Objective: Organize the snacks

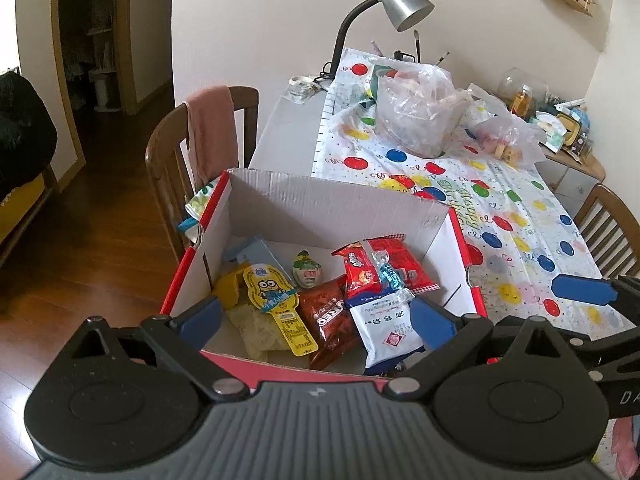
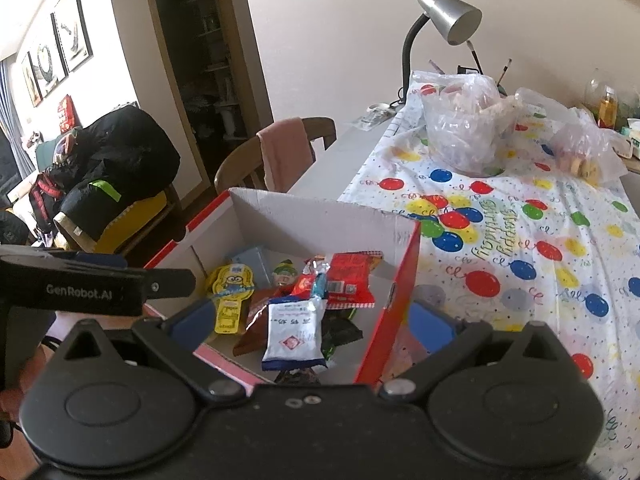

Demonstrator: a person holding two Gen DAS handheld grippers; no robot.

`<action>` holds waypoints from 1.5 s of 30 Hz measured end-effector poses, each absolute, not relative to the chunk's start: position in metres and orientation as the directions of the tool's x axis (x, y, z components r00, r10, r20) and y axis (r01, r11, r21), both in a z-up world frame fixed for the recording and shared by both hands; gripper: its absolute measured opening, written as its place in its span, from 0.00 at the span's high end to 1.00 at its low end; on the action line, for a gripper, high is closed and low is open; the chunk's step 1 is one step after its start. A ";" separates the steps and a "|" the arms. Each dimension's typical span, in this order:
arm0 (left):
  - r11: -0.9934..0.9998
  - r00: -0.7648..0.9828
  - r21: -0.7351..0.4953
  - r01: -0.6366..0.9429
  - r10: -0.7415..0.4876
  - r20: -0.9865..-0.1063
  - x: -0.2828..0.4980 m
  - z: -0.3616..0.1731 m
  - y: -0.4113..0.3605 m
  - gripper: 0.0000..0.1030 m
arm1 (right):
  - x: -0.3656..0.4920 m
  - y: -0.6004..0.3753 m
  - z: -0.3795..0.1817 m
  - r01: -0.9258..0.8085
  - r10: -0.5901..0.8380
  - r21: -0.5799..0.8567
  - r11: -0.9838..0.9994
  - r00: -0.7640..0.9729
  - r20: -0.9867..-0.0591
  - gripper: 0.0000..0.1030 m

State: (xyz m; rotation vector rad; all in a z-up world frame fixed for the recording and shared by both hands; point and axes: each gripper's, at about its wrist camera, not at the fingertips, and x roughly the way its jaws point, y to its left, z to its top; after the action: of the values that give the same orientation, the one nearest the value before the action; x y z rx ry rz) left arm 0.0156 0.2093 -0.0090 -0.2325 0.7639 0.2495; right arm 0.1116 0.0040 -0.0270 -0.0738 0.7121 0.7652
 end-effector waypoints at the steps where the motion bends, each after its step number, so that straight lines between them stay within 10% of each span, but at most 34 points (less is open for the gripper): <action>1: 0.946 0.696 -0.109 -0.305 0.143 -0.704 0.015 -0.009 0.208 0.02 | 0.111 0.003 -0.027 -0.657 0.611 0.191 0.730 0.500 -0.613 0.00; 45: 0.945 0.708 -0.077 -0.318 0.182 -0.682 0.007 -0.004 0.182 0.02 | 0.102 -0.012 -0.032 -0.603 0.581 0.200 0.772 0.541 -0.608 0.00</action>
State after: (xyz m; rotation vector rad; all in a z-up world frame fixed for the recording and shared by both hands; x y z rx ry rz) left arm 0.0066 0.1819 -0.0042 -0.1947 0.7339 0.2794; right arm 0.1025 -0.0123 -0.0323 -0.0348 0.7096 0.7036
